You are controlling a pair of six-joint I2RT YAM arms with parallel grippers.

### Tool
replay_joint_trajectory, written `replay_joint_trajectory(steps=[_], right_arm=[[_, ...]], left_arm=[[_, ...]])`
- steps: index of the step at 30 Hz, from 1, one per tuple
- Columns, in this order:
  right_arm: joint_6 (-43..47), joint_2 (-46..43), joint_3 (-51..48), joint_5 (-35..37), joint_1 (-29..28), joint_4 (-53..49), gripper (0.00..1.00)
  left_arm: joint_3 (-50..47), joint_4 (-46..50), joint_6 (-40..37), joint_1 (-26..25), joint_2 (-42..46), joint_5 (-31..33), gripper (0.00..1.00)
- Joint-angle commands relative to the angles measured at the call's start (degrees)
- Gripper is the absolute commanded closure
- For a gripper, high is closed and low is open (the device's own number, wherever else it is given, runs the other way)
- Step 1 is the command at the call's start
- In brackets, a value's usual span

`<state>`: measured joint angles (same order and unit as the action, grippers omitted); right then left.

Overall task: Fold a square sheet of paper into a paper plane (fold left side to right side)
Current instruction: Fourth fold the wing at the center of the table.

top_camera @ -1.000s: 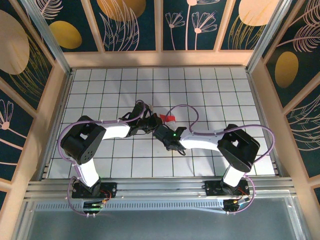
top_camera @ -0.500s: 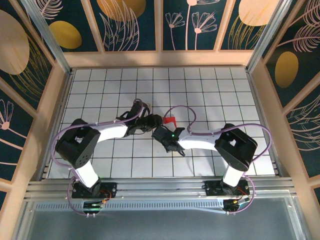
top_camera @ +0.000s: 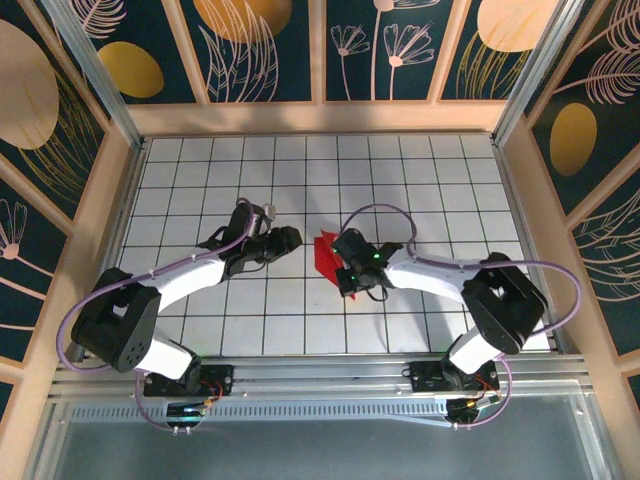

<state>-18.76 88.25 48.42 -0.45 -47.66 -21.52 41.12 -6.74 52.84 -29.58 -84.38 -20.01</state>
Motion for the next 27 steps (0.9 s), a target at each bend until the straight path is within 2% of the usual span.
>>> replay_joint_trajectory(steps=[1,5,15,27], right_arm=[[4.33,-2.76,-2.94,-13.38,3.77,3.69,1.00],[6.34,-3.08,-5.27,-18.92,7.50,4.87,1.00],[6.94,-1.61,-8.86,-24.32,10.20,11.19,1.00],[7.32,1.33,-10.28,-25.83,10.82,13.30,1.00]], left_arm=[[-1.72,-0.27,-1.14,-0.27,-1.41,-3.50,0.59],[-1.60,-1.38,-0.94,-1.45,-3.24,-4.60,0.61],[1.71,-2.04,-0.48,-4.62,-7.07,-4.99,0.62],[3.33,-3.36,1.01,-7.33,-10.76,-4.76,0.62]])
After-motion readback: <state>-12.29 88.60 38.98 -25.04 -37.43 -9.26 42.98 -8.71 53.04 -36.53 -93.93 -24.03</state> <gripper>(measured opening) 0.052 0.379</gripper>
